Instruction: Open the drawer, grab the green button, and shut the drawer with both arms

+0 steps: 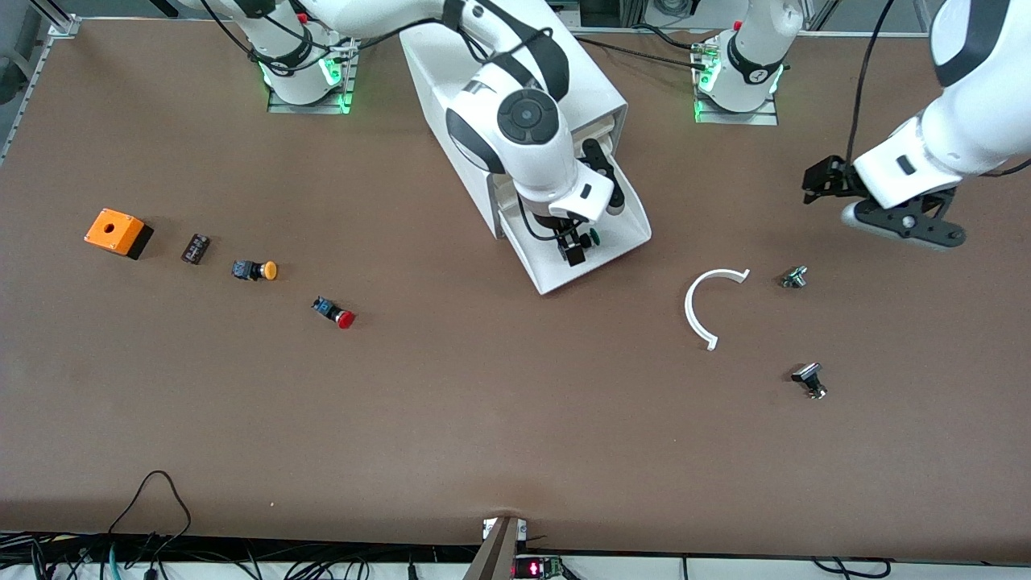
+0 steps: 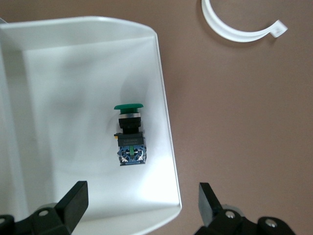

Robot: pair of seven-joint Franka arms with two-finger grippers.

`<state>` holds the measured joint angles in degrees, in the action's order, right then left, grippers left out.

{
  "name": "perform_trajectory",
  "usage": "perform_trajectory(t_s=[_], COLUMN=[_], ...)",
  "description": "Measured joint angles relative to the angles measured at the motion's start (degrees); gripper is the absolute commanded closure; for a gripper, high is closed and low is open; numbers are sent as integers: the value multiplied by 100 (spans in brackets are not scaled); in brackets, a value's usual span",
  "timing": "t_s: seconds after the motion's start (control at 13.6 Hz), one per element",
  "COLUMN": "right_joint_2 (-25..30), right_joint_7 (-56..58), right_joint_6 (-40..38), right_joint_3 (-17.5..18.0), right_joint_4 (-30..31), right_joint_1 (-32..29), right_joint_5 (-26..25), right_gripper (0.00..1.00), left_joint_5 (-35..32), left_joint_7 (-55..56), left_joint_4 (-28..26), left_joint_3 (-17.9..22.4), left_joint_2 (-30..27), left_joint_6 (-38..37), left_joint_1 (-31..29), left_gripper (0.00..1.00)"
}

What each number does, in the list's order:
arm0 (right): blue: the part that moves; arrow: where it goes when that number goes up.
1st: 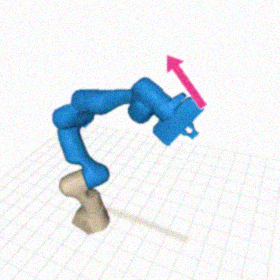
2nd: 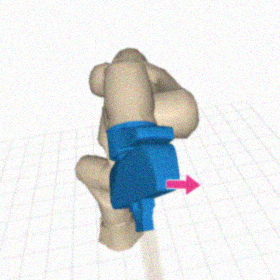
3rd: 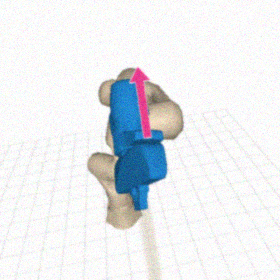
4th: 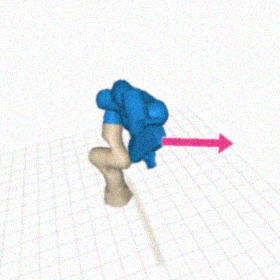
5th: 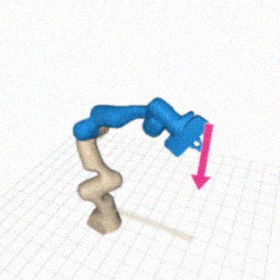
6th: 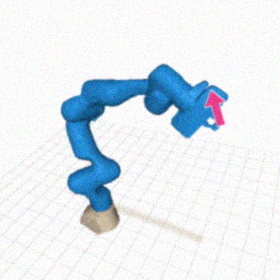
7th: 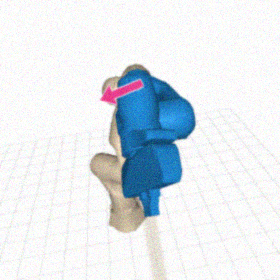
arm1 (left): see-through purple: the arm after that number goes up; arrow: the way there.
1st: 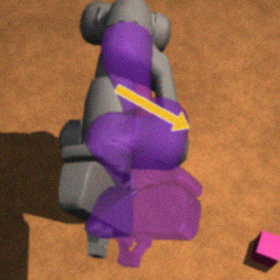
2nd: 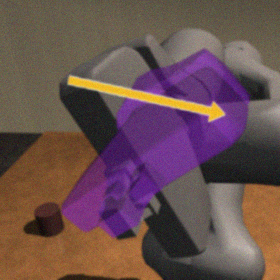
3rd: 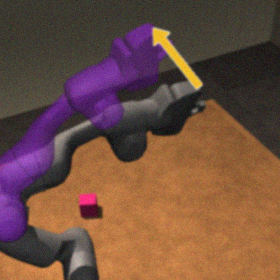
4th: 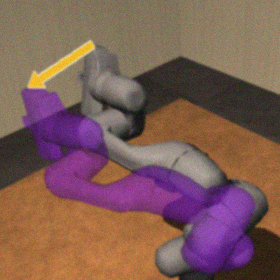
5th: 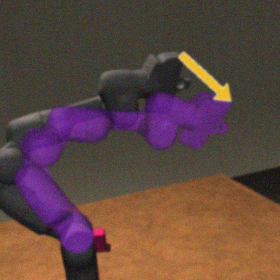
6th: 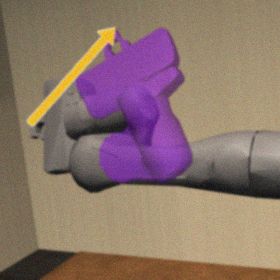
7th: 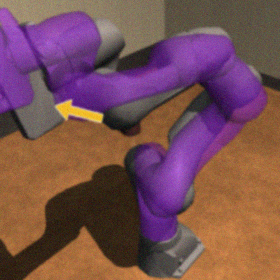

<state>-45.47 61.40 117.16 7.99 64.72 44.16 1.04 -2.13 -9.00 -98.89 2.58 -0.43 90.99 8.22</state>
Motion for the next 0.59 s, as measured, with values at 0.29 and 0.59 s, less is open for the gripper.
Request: perform_trajectory(t_s=[0.29, 0.59], right_joint_2=[-254, -454], right_joint_7=[0, 0], right_joint_6=[70, 403], right_joint_3=[-257, -312], right_joint_4=[-25, -31], right_joint_1=[263, 356], right_joint_5=[0, -1], right_gripper=[0, 0], left_joint_5=[-158, -151], left_joint_7=[436, 513], left_joint_4=[225, 246], left_joint_3=[-5, 2], left_joint_2=[1, 6], left_joint_6=[-89, 78], left_joint_1=[-2, -159], left_gripper=[0, 0])
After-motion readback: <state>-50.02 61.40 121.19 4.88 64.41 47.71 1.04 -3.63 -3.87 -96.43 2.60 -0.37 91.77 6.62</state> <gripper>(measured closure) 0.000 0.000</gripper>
